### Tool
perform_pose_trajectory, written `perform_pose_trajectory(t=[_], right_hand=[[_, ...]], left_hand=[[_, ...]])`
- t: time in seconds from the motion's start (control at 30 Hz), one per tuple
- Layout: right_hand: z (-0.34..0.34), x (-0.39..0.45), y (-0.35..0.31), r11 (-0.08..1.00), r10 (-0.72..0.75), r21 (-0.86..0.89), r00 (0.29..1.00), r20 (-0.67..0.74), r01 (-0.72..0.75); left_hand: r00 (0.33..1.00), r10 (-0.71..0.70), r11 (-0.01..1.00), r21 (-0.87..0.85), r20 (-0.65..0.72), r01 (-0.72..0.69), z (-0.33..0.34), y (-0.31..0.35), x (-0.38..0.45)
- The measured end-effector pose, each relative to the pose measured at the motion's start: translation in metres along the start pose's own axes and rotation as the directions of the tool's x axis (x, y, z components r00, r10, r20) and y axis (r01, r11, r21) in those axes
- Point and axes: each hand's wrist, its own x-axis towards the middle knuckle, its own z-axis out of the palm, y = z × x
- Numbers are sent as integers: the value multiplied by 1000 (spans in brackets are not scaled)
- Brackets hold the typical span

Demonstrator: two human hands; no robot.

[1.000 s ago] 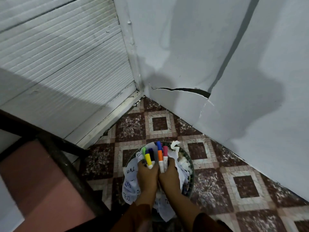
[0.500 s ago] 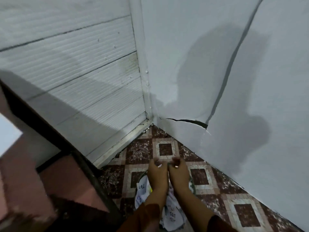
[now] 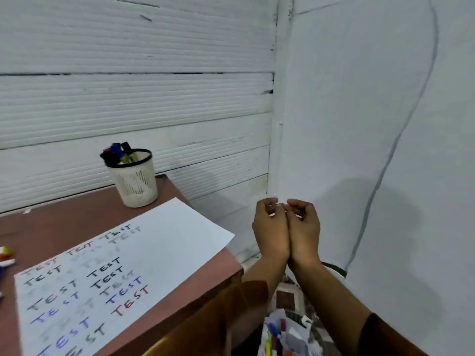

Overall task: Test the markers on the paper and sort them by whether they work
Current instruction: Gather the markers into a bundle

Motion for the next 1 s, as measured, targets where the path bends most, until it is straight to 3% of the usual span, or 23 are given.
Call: perform_pose_trajectory(t=[0.23, 0.43, 0.6, 0.7, 0.77, 0.87, 1.0], right_hand=[[82, -77, -81, 991, -130, 61, 957, 261, 118], [173, -166, -102, 986, -163, 112, 826, 539, 122], [230, -225, -91, 965, -180, 13, 625, 760, 261], [258, -251, -79, 906, -134, -61, 421, 897, 419], [269, -261, -70, 832, -115, -55, 268, 956, 551], [284, -268, -59, 693, -72, -31, 112, 991, 720], [304, -274, -46, 422, 78, -63, 33, 996, 904]], left_hand=[[970, 164, 986, -3, -180, -167, -115, 89, -12], [893, 251, 966, 43, -373, -254, -254, 117, -21], [801, 241, 970, 114, -548, -214, -360, 106, -29], [737, 227, 974, 146, -636, -174, -411, 97, -38], [701, 220, 975, 168, -679, -143, -433, 89, -44], [676, 182, 983, 158, -714, -98, -458, 75, -49], [666, 168, 979, 203, -727, -26, -487, 58, -51]])
